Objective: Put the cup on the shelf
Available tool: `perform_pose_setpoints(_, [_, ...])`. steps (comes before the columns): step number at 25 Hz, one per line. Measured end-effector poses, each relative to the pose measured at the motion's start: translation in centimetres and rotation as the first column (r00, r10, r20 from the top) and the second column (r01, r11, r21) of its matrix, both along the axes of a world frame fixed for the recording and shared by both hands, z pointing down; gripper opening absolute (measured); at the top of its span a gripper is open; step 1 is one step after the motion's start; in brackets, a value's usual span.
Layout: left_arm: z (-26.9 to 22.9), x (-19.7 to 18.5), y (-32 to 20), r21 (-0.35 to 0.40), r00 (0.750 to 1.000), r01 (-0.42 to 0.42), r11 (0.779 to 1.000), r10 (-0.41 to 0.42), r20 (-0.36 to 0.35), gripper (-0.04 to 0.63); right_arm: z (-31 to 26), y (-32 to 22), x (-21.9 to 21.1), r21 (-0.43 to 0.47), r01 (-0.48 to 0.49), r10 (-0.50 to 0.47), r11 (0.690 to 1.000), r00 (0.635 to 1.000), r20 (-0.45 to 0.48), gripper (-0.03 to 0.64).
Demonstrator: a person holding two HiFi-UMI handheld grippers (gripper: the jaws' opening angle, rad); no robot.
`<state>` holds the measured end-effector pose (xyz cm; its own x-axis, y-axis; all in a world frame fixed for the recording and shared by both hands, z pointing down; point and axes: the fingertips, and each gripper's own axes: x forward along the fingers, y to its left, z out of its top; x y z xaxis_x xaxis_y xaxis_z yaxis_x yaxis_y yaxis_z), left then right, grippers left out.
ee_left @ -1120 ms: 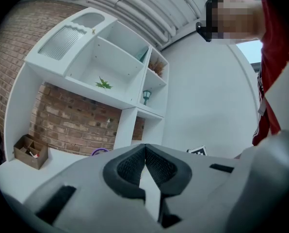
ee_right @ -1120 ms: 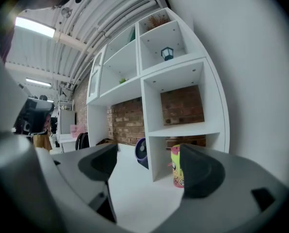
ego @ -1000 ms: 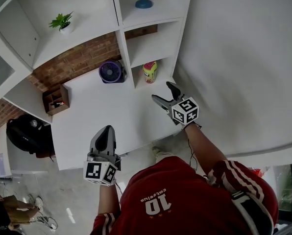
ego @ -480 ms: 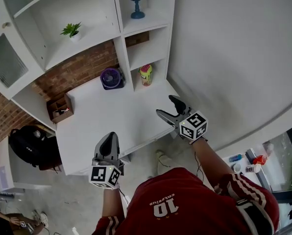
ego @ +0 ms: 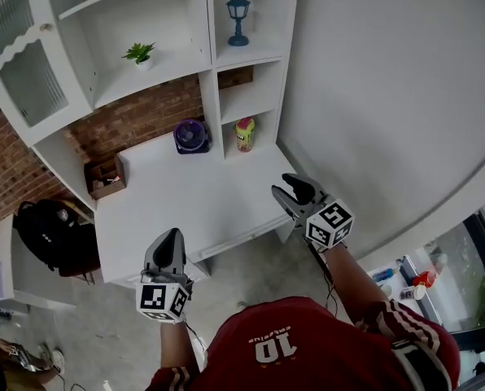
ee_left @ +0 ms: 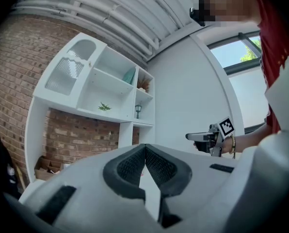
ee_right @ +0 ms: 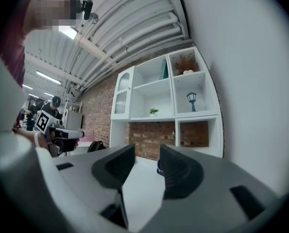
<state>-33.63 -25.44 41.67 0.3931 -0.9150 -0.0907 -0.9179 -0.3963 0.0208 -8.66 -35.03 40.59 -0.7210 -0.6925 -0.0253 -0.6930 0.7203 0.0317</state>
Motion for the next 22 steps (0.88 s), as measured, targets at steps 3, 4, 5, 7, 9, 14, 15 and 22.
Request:
perform_pose_setpoints(3, [-0.8,0.4,2.0,0.002,1.0,0.015,1.0,-0.015,0.018,0.0,-2.0,2.3,0.7,0.026,0.018,-0.019,1.0,0.999,0.032,0.152])
perform_pose_setpoints(4, [-1.1,0.6,2.6,0.002,1.0,0.019,1.0,-0.019,0.015,0.0,-2.6,3.1,1.1,0.027,0.023,-0.024,0.999,0.999,0.041,0.149])
perform_pose_setpoints(5, [-1.5,0.8,3.3,0.003,1.0,0.023,1.0,-0.023,0.009,0.0,-3.1,4.0,1.5,0.027,0.028,-0.029,0.999,0.998,0.049,0.146])
perform_pose_setpoints(7, [-2.2,1.5,4.8,0.004,0.999,0.037,0.999,-0.037,-0.002,0.0,-3.8,5.8,2.7,0.025,0.032,-0.033,0.999,0.997,0.066,0.133])
perform_pose_setpoints(9, [-3.0,2.6,6.4,0.009,0.998,0.057,0.998,-0.056,-0.007,0.0,-4.5,7.6,4.1,0.029,0.028,-0.03,0.999,0.995,0.091,0.119])
perform_pose_setpoints(14, [-5.3,6.7,10.9,0.065,0.998,0.067,0.996,-0.068,0.014,0.0,-6.3,12.3,7.9,0.086,0.017,-0.03,0.996,0.989,0.147,0.055])
perform_pose_setpoints(15, [-5.7,7.3,11.8,0.076,0.997,0.07,0.995,-0.072,0.016,0.0,-6.6,13.2,8.3,0.091,0.018,-0.032,0.996,0.988,0.154,0.052])
perform_pose_setpoints(22, [-7.9,10.4,18.1,0.117,0.994,0.108,0.987,-0.109,0.006,0.0,-7.3,18.9,10.7,0.089,0.043,-0.058,0.995,0.984,0.168,0.031])
